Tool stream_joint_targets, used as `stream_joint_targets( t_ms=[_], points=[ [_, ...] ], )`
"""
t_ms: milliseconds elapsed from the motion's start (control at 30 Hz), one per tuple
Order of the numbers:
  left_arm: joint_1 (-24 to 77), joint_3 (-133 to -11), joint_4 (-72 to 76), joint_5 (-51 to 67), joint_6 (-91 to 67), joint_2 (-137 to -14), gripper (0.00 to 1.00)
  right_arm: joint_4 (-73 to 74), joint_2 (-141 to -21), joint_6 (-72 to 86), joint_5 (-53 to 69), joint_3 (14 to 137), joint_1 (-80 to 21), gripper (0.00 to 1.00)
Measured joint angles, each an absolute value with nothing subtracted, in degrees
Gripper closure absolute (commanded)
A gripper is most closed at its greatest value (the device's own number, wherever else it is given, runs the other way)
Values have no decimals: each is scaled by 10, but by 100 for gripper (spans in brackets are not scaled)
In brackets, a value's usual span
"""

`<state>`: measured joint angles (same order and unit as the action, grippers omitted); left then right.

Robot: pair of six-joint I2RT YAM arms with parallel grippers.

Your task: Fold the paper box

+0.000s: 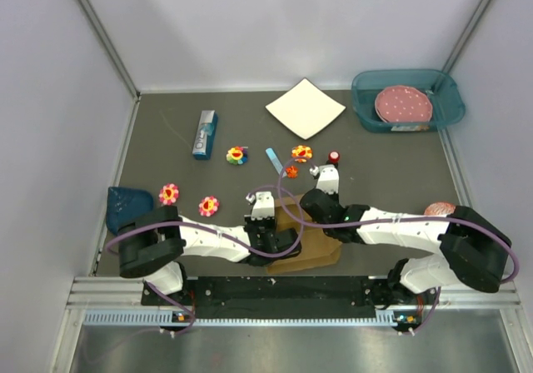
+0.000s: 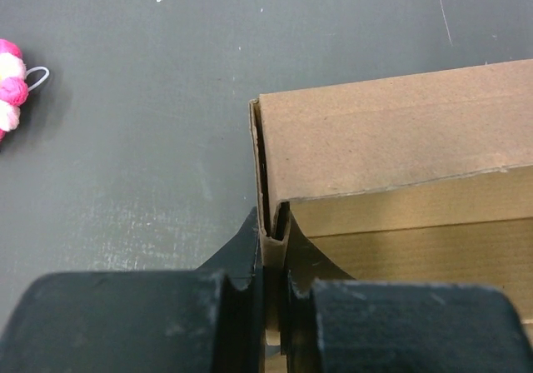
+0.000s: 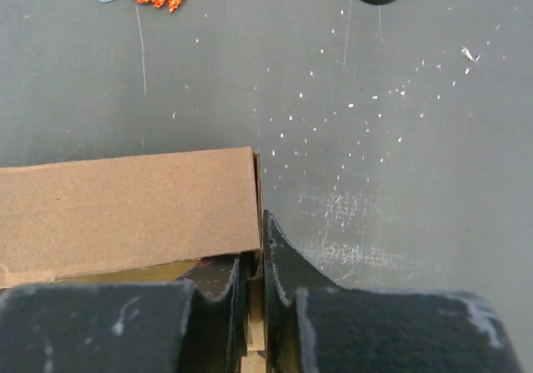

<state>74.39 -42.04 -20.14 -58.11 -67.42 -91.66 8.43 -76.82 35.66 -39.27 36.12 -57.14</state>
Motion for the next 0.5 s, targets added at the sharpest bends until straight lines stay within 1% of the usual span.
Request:
stream_joint_targets(
  t_ms=[167,433,500],
  points=[
    [744,-420,-202,-581,-674,-916,100,81,-769,351,-392,361,-571,100],
    [744,-420,-204,-580,-673,-912,85,84,-769,356,-394,361,-571,100],
    [744,-420,-207,-579,-672,-908,80,84,-769,359,-394,361,-571,100]
  ],
)
